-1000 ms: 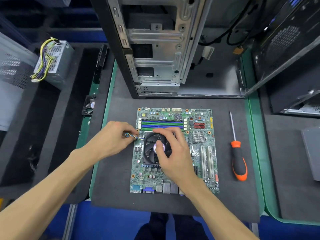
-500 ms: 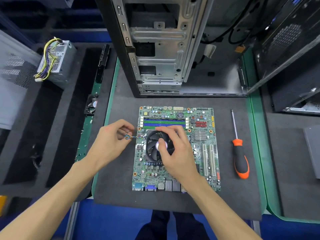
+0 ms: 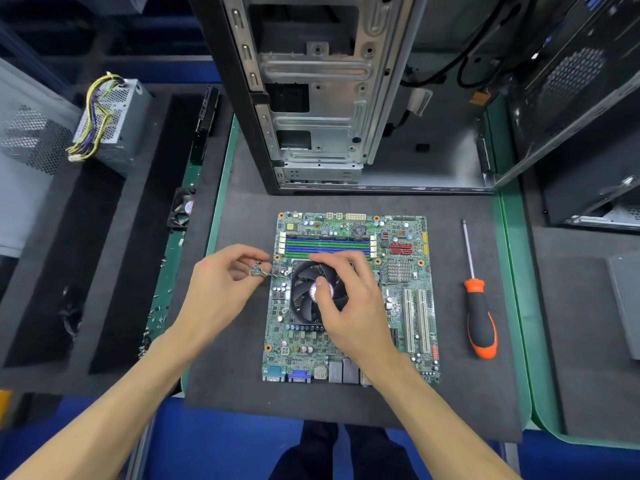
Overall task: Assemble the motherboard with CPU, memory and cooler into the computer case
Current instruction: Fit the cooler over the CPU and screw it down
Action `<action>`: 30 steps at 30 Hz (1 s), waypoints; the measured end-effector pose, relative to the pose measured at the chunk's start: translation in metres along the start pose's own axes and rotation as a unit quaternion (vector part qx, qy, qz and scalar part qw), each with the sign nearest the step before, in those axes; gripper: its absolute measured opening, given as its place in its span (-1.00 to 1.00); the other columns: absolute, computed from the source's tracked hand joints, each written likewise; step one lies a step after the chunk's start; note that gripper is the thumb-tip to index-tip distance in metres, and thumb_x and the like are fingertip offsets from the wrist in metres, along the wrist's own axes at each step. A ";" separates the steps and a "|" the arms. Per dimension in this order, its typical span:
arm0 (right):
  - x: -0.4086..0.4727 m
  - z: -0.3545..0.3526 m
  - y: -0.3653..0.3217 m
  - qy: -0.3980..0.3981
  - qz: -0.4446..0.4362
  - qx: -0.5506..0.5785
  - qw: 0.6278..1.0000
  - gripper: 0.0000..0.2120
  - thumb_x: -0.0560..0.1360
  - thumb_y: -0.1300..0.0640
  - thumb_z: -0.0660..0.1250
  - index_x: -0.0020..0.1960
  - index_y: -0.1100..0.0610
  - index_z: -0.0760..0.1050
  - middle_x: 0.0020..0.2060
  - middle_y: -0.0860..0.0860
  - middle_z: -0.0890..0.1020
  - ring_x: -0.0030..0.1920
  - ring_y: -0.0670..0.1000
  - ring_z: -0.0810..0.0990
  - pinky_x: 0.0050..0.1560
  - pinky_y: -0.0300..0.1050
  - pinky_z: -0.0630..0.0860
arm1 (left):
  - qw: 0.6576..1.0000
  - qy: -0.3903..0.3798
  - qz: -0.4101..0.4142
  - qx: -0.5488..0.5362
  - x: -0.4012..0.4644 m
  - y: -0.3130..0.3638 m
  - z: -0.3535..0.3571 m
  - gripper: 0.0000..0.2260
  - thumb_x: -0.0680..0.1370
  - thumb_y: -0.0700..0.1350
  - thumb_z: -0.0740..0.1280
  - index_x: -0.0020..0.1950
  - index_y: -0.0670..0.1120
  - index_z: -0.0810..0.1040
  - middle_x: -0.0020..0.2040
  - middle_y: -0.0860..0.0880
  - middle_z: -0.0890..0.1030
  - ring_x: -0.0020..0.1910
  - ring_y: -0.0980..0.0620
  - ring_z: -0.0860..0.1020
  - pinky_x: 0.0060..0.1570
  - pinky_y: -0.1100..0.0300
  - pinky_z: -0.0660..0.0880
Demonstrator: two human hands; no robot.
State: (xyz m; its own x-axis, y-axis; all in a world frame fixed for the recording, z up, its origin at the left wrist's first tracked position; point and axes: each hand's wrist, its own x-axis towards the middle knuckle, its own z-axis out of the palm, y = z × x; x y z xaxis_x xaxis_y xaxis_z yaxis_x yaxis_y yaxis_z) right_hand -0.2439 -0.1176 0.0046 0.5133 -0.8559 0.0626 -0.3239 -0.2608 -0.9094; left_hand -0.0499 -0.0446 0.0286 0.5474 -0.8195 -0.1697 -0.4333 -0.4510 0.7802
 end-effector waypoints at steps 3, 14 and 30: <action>0.000 0.000 0.000 -0.001 0.000 -0.003 1.000 -0.70 0.58 0.12 0.28 0.29 0.00 0.57 0.09 -0.06 0.47 0.12 -0.07 0.52 0.09 -0.05 0.51 | 0.997 -0.010 0.047 0.055 0.001 -0.002 0.000 -0.80 0.51 -0.27 0.45 -0.10 0.05 0.66 -0.16 0.08 0.64 -0.17 0.08 0.58 -0.10 0.40 0.49; 0.000 0.001 0.002 -0.001 -0.004 -0.003 1.000 -0.69 0.58 0.06 0.25 0.30 -0.01 0.55 0.10 -0.07 0.46 0.15 -0.06 0.51 0.11 -0.04 0.52 | 0.992 -0.074 0.027 0.102 0.007 -0.002 0.001 -0.77 0.50 -0.27 0.44 -0.03 0.07 0.66 -0.08 0.17 0.67 -0.25 0.19 0.64 -0.09 0.34 0.52; 0.000 0.002 0.005 -0.001 -0.005 0.005 1.000 -0.69 0.58 0.08 0.25 0.30 0.00 0.56 0.11 -0.05 0.47 0.15 -0.05 0.52 0.09 -0.01 0.53 | 0.978 -0.089 0.088 0.167 0.010 0.000 0.004 -0.82 0.52 -0.28 0.42 0.06 -0.06 0.67 -0.03 0.07 0.64 -0.13 0.06 0.62 0.02 0.08 0.56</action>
State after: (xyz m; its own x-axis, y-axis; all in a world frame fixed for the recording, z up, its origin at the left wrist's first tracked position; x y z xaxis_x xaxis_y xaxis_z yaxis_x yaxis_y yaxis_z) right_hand -0.2440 -0.1180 -0.0003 0.5181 -0.8523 0.0714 -0.3113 -0.2657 -0.9124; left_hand -0.0472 -0.0536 0.0249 0.3224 -0.9301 -0.1762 -0.7350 -0.3633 0.5725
